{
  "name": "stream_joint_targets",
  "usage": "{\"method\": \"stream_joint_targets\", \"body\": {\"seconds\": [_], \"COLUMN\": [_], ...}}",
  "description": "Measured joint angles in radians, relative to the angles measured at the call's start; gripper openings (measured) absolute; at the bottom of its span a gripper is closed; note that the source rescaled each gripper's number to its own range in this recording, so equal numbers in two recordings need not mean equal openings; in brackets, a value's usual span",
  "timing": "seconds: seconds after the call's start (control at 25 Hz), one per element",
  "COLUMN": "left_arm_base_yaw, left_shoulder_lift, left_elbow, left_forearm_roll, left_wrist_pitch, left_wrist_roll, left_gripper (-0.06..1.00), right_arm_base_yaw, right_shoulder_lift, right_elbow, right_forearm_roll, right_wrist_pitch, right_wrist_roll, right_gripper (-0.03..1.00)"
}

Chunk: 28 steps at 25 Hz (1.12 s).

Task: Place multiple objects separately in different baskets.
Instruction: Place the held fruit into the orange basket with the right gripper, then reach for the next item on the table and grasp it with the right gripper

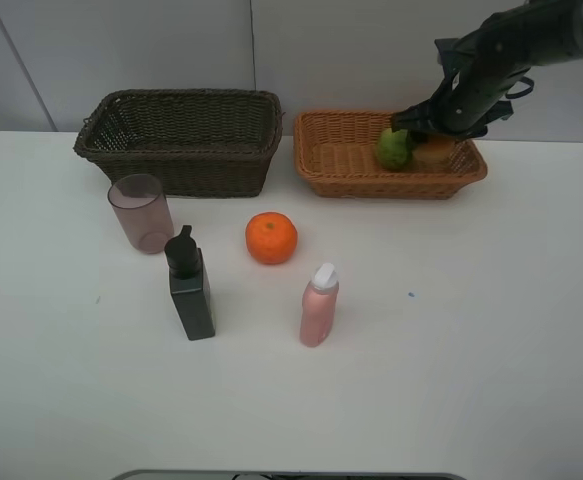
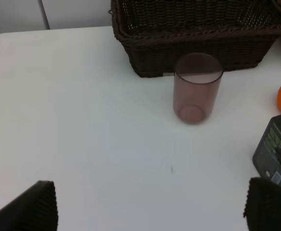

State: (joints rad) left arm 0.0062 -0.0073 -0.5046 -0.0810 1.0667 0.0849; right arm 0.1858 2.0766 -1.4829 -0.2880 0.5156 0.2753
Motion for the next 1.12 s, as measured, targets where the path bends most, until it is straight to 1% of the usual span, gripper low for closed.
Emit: {"method": "stream_joint_targets", "body": {"seconds": [0.16, 0.2, 0.36, 0.4, 0.48, 0.68, 0.76, 0.88, 1.0, 1.12], "left_arm_base_yaw": [0.0, 0.0, 0.0, 0.0, 0.0, 0.0, 0.0, 0.0, 0.0, 0.0], "left_shoulder_lift": [0.0, 0.0, 0.0, 0.0, 0.0, 0.0, 0.0, 0.0, 0.0, 0.0], "left_elbow": [0.0, 0.0, 0.0, 0.0, 0.0, 0.0, 0.0, 0.0, 0.0, 0.0], "left_forearm_roll": [0.0, 0.0, 0.0, 0.0, 0.0, 0.0, 0.0, 0.0, 0.0, 0.0], "left_wrist_pitch": [0.0, 0.0, 0.0, 0.0, 0.0, 0.0, 0.0, 0.0, 0.0, 0.0], "left_wrist_roll": [0.0, 0.0, 0.0, 0.0, 0.0, 0.0, 0.0, 0.0, 0.0, 0.0], "left_gripper": [1.0, 1.0, 1.0, 1.0, 1.0, 1.0, 1.0, 1.0, 1.0, 1.0], "right_arm_base_yaw": [-0.006, -0.007, -0.008, -0.008, -0.008, -0.007, 0.004, 0.044, 0.098, 0.156], "right_shoulder_lift": [0.001, 0.001, 0.001, 0.001, -0.002, -0.027, -0.042, -0.074, -0.107, -0.131], "right_elbow": [0.0, -0.001, -0.002, -0.002, -0.002, -0.002, -0.002, -0.002, -0.002, -0.002], "right_forearm_roll": [-0.002, -0.003, -0.003, -0.003, -0.003, -0.003, -0.003, 0.003, 0.044, 0.105], "right_wrist_pitch": [-0.002, -0.002, -0.005, -0.009, -0.011, -0.003, 0.021, 0.066, 0.114, 0.186], "right_wrist_roll": [0.0, 0.0, 0.0, 0.0, 0.0, 0.0, 0.0, -0.012, -0.064, -0.16], "right_gripper": [0.45, 0.49, 0.87, 0.92, 0.97, 1.0, 1.0, 1.0, 1.0, 1.0]}}
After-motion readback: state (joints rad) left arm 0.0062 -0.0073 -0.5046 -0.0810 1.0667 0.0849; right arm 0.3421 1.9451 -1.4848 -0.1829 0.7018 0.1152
